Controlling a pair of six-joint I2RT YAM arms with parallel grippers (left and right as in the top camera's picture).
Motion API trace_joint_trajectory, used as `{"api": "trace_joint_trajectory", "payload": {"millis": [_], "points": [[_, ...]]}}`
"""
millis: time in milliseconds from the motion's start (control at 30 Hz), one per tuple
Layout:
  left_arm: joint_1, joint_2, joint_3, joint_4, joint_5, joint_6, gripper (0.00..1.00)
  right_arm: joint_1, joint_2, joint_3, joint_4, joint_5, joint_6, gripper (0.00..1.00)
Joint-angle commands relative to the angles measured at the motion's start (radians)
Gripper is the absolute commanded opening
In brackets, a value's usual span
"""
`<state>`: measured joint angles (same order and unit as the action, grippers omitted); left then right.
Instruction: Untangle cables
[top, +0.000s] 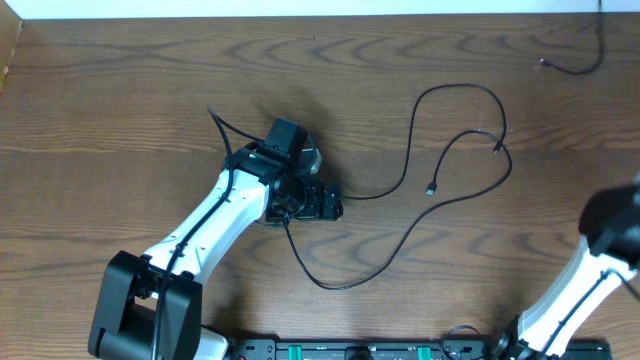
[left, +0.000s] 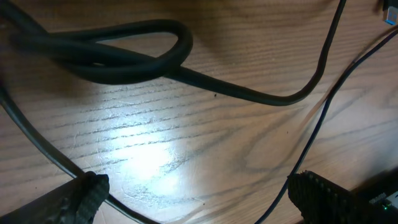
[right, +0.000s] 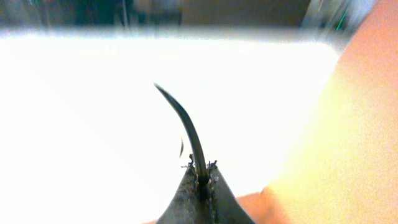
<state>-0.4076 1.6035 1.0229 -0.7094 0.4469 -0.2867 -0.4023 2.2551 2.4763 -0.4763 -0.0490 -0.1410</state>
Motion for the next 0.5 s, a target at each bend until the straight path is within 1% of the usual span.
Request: {"api": "trace_joint_trajectory", "payload": {"millis": [0, 267, 333, 400, 467], "points": [[-0.002, 0.001, 0.013, -0.004, 0.006, 0.017, 0.98, 0.004, 0.1, -0.011, -0.056, -0.007, -0.031, 0.01], [-0.002, 0.001, 0.013, -0.004, 0.005, 0.017, 0.98, 0.004, 0.283, -0.011, -0.101, 0.014, 0.008, 0.02], [-0.002, 0.001, 0.013, -0.004, 0.005, 0.017, 0.98, 0.004, 0.305, -0.011, -0.113, 0.053, 0.016, 0.02], [-0.002, 0.001, 0.013, -0.004, 0.005, 0.017, 0.98, 0.003, 0.317, -0.011, -0.121, 0.117, 0.016, 0.06], [-0.002, 0.001, 0.013, -0.004, 0.005, 0.017, 0.98, 0.003, 0.318, -0.011, -0.125, 0.206, 0.016, 0.07]]}}
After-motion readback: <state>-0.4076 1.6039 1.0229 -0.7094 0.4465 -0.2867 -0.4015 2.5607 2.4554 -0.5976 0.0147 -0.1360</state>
